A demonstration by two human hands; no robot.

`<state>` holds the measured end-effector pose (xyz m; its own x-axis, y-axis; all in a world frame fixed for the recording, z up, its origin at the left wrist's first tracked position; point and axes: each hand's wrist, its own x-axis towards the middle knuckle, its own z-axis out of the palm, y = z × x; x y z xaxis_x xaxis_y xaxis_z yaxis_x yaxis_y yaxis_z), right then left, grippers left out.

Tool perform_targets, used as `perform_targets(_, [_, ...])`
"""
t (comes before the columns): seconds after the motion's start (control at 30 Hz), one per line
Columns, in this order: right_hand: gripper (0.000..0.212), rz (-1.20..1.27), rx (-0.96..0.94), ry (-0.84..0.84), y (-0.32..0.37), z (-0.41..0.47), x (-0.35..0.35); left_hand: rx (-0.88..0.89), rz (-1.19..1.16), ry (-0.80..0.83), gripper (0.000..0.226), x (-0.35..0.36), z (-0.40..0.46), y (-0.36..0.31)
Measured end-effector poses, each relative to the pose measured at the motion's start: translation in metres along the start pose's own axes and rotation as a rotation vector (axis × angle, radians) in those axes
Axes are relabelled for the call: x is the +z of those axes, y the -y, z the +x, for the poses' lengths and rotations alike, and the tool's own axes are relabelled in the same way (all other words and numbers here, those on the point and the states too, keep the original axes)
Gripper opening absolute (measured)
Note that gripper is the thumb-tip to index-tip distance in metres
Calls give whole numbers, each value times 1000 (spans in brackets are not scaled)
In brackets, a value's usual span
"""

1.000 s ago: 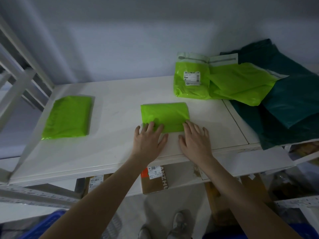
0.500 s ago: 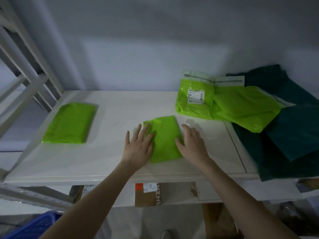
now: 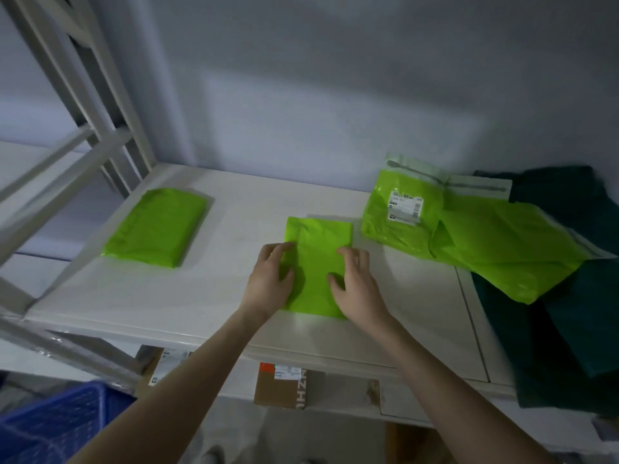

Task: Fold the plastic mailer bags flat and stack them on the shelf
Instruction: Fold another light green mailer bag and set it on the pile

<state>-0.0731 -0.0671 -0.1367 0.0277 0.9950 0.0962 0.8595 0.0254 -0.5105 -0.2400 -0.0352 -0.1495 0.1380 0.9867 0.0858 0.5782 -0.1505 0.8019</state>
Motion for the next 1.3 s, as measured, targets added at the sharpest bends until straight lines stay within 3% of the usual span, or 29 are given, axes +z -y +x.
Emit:
perform_targets(0.57, [71,116,64,98,137,71,88,24,218,-2,59,-127,49,86])
perform_targets(0.7, [78,69,112,124,147,81,101,39,358,69,61,-141,64,99])
perform_targets(0.9, [75,-163,128,144,152,84,111,107,683,21,56,-146,66,112])
perform_targets(1.3, [71,-238,85,145,153,81,117,51,603,69,59,-148,67,123])
